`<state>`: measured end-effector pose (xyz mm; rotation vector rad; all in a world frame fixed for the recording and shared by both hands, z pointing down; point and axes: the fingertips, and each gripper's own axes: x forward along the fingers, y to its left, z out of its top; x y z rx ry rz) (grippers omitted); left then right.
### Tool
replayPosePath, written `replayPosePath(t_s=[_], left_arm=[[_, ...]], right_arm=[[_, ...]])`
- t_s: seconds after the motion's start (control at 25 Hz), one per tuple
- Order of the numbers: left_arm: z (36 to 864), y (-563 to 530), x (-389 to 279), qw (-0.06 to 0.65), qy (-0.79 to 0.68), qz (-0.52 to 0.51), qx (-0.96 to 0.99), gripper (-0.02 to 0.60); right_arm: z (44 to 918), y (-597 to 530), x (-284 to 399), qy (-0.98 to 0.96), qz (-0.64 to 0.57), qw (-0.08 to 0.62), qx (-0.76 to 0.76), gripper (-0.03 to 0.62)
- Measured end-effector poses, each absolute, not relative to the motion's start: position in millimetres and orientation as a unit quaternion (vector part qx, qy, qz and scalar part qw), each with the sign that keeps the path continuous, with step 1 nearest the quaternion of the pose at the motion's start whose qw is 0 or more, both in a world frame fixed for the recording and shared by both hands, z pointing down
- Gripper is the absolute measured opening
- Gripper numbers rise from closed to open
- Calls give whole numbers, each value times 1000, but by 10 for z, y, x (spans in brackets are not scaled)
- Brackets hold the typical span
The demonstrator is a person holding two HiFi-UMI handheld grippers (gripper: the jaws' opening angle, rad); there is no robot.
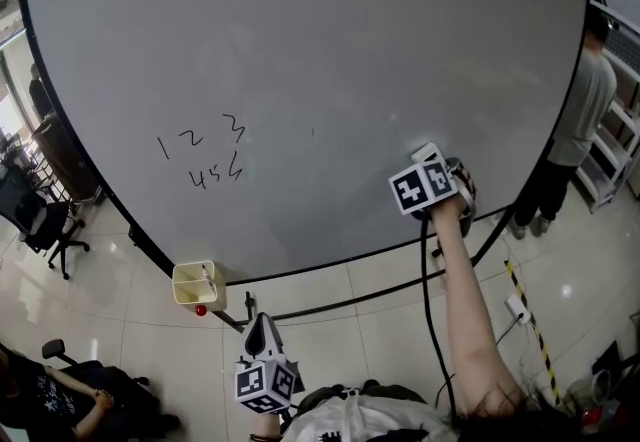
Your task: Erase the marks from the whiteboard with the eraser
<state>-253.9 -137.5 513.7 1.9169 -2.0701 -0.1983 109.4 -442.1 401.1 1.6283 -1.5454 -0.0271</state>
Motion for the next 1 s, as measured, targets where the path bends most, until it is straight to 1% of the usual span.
replayPosePath(t_s=[0.08,0.12,0.28,0.36,0.48,0.6,0.68,0.88,0.92,1.0], left_arm=[[5154,-1358,-2607,157,-728,-68,664,-12],[5161,-1359,-2622,158,-728,-68,663,-12],[5145,-1423,-2528,159,-720,-69,672,-12],[5114,-1463,-2459,156,-713,-72,679,-12],[5094,-1449,-2425,153,-711,-70,683,-12],[5129,-1402,-2504,154,-717,-64,676,-12],[5158,-1394,-2556,157,-722,-63,671,-12],[5114,-1458,-2492,153,-718,-70,675,-12],[5106,-1469,-2469,152,-716,-70,677,-12],[5110,-1473,-2436,153,-713,-69,681,-12]], right_arm=[[4050,-4447,1291,-611,9,434,662,278],[4057,-4443,1280,-610,8,437,661,279],[4015,-4365,784,-624,-59,457,631,279],[4039,-4383,694,-627,-77,464,621,279],[4139,-4472,1022,-613,-45,471,633,278],[4143,-4500,1325,-600,-9,461,653,278],[4062,-4467,1181,-607,-21,455,651,278],[3827,-4313,434,-606,-128,482,619,275],[3827,-4312,392,-611,-130,481,616,275],[3883,-4334,412,-641,-92,460,608,276]])
